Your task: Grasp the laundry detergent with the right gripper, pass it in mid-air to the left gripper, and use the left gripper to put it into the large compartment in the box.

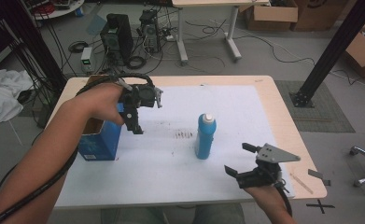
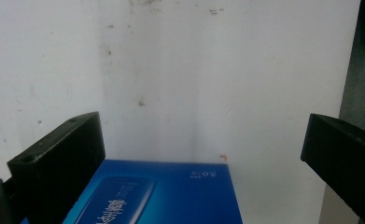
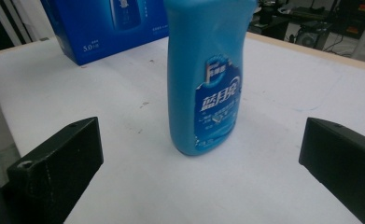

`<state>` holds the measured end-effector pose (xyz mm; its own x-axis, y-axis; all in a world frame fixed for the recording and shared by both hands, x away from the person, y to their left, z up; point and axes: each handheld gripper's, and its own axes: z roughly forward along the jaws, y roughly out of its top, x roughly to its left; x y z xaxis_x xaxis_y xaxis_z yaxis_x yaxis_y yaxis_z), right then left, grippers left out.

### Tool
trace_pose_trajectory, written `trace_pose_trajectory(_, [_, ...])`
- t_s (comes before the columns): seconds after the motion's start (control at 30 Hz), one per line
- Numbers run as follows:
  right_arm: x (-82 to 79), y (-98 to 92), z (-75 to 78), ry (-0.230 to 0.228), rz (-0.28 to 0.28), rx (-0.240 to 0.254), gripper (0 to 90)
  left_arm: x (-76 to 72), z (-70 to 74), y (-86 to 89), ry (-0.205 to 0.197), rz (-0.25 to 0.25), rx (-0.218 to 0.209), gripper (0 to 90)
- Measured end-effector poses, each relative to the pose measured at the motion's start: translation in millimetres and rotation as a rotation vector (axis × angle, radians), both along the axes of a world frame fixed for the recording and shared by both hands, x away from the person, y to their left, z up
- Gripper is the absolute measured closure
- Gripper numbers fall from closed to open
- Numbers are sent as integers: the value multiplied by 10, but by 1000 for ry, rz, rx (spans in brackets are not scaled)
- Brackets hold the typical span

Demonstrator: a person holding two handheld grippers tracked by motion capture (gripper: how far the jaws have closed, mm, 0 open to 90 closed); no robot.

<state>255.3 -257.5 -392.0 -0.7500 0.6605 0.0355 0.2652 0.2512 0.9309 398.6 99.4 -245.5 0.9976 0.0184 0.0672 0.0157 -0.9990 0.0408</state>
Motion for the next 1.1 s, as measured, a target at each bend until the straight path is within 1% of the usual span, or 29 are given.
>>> trace_pose_trajectory(0.13, [49,203,-179,28,-17,24,0,-9,2,-1,-2,3,-3,1])
trace_pose_trajectory(0.23, [93,340,-275,28,-47,23,0,-16,8,-1,0,1,0,1])
trace_pose_trajectory(0.33, [145,445,-330,27,-80,23,0,-29,6,2,-2,0,-5,1])
trace_pose_trajectory(0.4, [182,490,-353,34,-99,34,0,-35,10,5,-4,-1,-7,1])
trace_pose_trajectory(0.43, [201,523,-367,32,-120,41,0,-39,13,6,-6,1,-8,1])
trace_pose_trajectory(0.47, [221,547,-378,30,-128,51,0,-40,17,4,-5,-1,-5,1])
trace_pose_trajectory(0.57, [295,628,-407,48,-152,76,0,-47,28,-9,-6,-6,1,1])
trace_pose_trajectory(0.67, [371,709,-428,51,-181,86,0,-61,49,-30,-10,-14,-5,1])
trace_pose_trajectory(0.83, [459,797,-452,50,-246,104,0,-73,74,-50,-12,-22,7,1])
trace_pose_trajectory(0.9, [481,828,-457,40,-269,97,0,-73,85,-53,-13,-23,6,1])
trace_pose_trajectory(0.97, [496,842,-462,40,-271,96,0,-73,90,-54,-15,-23,4,1])
trace_pose_trajectory(1.1, [566,898,-489,51,-285,90,0,-70,92,-55,-15,-20,1,1])
